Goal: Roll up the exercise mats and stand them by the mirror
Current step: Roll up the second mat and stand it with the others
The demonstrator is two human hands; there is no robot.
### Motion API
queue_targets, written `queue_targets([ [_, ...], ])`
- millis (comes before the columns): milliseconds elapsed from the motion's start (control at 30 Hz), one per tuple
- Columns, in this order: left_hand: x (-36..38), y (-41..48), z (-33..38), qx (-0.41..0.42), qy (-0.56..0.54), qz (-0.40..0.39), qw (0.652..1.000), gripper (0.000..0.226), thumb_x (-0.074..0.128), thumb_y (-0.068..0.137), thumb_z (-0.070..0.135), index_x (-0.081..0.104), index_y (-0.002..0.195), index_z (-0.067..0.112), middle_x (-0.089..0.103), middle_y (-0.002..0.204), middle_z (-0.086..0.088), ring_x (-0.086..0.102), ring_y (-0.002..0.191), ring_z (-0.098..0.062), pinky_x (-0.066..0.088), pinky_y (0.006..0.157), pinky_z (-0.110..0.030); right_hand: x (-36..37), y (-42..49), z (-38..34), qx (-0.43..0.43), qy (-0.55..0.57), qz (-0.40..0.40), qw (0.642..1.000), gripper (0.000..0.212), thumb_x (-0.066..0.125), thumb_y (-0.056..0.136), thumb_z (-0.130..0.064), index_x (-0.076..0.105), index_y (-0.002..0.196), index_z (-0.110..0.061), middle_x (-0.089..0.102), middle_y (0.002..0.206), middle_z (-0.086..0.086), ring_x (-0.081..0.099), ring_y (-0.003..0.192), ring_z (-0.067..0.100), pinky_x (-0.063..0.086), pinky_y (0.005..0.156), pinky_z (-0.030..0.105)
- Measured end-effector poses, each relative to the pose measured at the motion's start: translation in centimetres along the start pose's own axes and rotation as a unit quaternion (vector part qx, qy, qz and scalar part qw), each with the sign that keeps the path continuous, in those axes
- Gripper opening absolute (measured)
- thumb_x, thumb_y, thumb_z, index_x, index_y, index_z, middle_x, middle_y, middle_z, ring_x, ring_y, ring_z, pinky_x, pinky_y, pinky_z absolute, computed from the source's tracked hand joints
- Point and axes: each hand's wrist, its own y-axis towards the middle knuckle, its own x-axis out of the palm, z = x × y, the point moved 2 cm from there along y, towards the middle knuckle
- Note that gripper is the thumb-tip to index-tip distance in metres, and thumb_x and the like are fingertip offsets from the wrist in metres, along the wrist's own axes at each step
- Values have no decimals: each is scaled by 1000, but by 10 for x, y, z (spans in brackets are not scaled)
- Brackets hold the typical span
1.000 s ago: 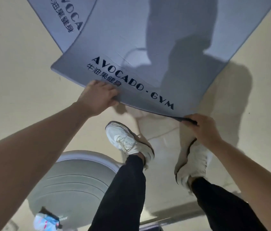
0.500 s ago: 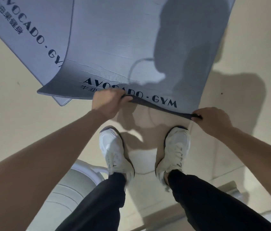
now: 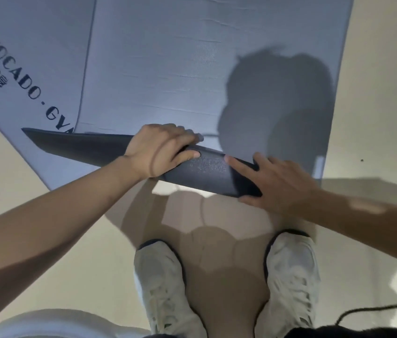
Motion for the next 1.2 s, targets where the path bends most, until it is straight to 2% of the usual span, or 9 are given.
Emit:
queue_targets([
  [100, 2, -11, 4, 48, 10, 68, 996, 32, 56, 105, 42, 68, 128, 24, 69, 110, -1, 64, 93, -29, 47, 66, -37, 4, 13, 14, -12, 25, -45, 999, 96, 38, 84, -85, -17, 156, -51, 42, 98, 0, 58, 78, 25, 44, 62, 36],
  [200, 0, -30, 11, 99, 91, 96, 986, 47, 60, 99, 53, 68, 128, 16, 68, 121, -7, 63, 103, -34, 46, 81, -43, -2, 20, 21, -25, 48, -44, 998, 95, 38, 81, -88, -17, 153, -57, 40, 93, -4, 53, 76, 22, 38, 61, 36],
  [367, 10, -58, 31, 33, 184, 35, 982, 97, 59, 82, 77, 50, 149, 9, 59, 143, -13, 47, 125, -38, 30, 111, -52, -4, 22, 22, -36, 52, -39, 997, 91, 37, 82, -89, -11, 154, -60, 41, 94, -6, 42, 78, 15, 38, 64, 35],
  [433, 23, -66, 35, 11, 185, 8, 983, 103, 60, 82, 79, 44, 154, 7, 55, 148, -14, 47, 128, -38, 27, 116, -53, -3, 23, 21, -44, 53, -38, 997, 91, 41, 83, -88, -7, 155, -58, 39, 96, -5, 40, 80, 16, 38, 66, 37],
  [633, 29, -45, 3, 97, 125, -10, 987, 86, 44, 96, 75, 50, 149, 8, 59, 146, -10, 58, 124, -36, 41, 110, -50, -5, 24, 13, -35, -45, 27, 998, 93, 39, 83, -84, 18, 161, -37, 52, 128, 8, 52, 105, 29, 43, 90, 44],
  [767, 24, -28, -8, 112, 104, -47, 987, 84, 33, 97, 78, 56, 143, 11, 66, 135, -6, 61, 117, -32, 49, 99, -45, -10, 3, -13, -14, -34, 131, 991, 79, 55, 86, -57, 45, 149, -11, 52, 140, 18, 49, 124, 39, 36, 108, 55],
  [900, 20, -14, -18, 78, 92, -79, 990, 82, 21, 92, 85, 55, 139, 27, 70, 118, 2, 64, 109, -21, 50, 77, -37, 12, -5, -33, 12, -23, 90, 996, 87, 62, 90, -60, 40, 154, -7, 51, 147, 20, 49, 134, 39, 36, 116, 55],
  [1067, 11, 8, -30, 40, 60, -135, 988, 84, 14, 85, 89, 46, 144, 39, 68, 122, 11, 64, 115, -17, 48, 75, -36, 15, 13, -6, -12, -30, 114, 993, 66, 32, 107, -51, 42, 149, -1, 60, 131, 23, 60, 113, 39, 51, 98, 50],
  [1200, 0, -2, -26, 7, 57, 1, 998, 78, 28, 94, 79, 62, 135, 23, 70, 127, 5, 64, 117, -23, 51, 96, -40, 2, 24, 12, -38, 21, 102, 994, 60, 29, 107, -54, 46, 142, -9, 61, 109, 11, 59, 91, 29, 55, 74, 41],
])
